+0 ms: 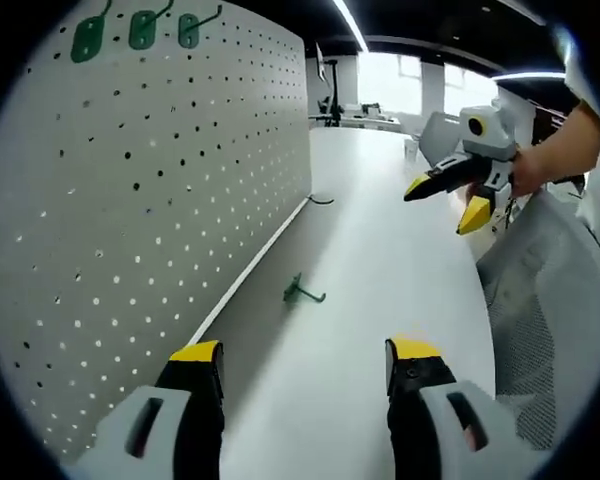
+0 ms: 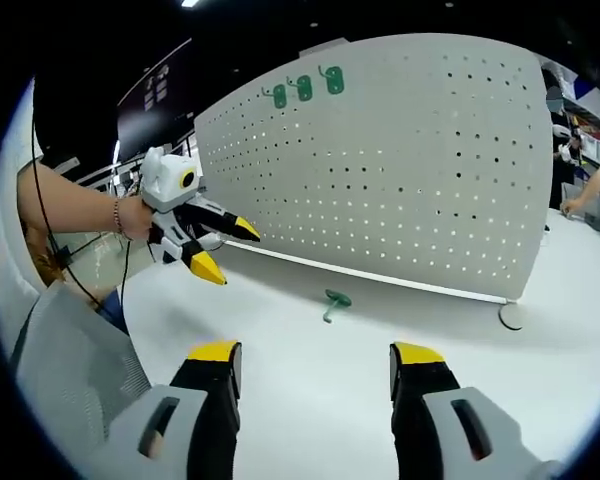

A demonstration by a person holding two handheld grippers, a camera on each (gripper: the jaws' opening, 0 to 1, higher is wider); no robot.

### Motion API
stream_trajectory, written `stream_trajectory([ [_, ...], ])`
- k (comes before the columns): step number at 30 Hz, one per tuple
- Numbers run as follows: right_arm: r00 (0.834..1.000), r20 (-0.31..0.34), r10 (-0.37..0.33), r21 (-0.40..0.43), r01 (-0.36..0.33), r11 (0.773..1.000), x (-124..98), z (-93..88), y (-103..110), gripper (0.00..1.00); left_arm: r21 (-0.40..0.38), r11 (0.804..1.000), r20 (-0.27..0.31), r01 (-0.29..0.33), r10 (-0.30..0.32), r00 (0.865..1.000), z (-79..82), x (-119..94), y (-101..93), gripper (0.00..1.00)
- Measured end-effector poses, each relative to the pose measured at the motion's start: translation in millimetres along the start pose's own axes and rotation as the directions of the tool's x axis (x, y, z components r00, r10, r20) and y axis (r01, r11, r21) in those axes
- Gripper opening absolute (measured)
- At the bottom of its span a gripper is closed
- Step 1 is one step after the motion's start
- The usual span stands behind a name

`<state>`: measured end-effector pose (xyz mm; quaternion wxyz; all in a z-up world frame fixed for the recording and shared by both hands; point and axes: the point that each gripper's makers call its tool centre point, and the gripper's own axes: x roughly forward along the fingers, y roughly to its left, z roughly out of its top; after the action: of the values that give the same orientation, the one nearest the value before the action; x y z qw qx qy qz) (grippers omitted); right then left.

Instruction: Insert the hook assembly into the mounting plate slot until the hook locks in place.

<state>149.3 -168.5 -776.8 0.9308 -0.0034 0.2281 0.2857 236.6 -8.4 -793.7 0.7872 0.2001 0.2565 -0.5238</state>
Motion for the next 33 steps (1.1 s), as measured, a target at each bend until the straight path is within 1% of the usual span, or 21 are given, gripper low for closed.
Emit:
stream_trajectory([
  [7,1.000,-0.004,0.004,0.002,-0.004,1.000,-1,-1.6,1,0.58,0.031,0.999,-0.021,0.033,-0.032,0.999,6.0,11,1.5,0.68],
  [11,1.000,0.001,0.011,0.004,-0.011,1.000,-2,-1.6,3,0.59,0.060,0.997,-0.049,0.055,-0.052,0.997,6.6,16,2.2,0.67],
  [14,1.000,0.002,0.010,0.004,-0.010,1.000,-3,-2.8,2,0.60,0.067,0.995,-0.055,0.071,-0.067,0.996,9.4,21,4.4,0.67],
  [16,1.000,-0.002,0.014,0.001,-0.014,1.000,-4,-4.9,3,0.59,0.100,0.992,-0.083,0.078,-0.070,0.994,8.6,24,6.0,0.67],
  [17,1.000,0.001,0.018,-0.001,-0.018,1.000,-4,-5.4,4,0.59,0.133,0.987,-0.102,0.089,-0.076,0.992,9.0,27,5.9,0.67],
  [21,1.000,-0.014,0.016,0.001,-0.016,1.000,-4,-9.1,3,0.58,0.153,0.983,-0.104,0.106,-0.091,0.990,20.0,37,6.4,0.68],
  [23,1.000,-0.016,0.015,0.001,-0.015,1.000,-4,-9.1,3,0.58,0.187,0.974,-0.119,0.131,-0.110,0.987,22.6,43,4.0,0.67],
  [28,1.000,-0.015,0.018,-0.009,-0.018,1.000,-3,-7.9,4,0.58,0.240,0.956,-0.159,0.167,-0.132,0.979,24.5,56,1.9,0.67],
  [33,1.000,-0.013,0.016,-0.004,-0.016,1.000,-3,-8.3,4,0.58,0.266,0.943,-0.191,0.201,-0.153,0.970,24.1,65,1.9,0.67],
])
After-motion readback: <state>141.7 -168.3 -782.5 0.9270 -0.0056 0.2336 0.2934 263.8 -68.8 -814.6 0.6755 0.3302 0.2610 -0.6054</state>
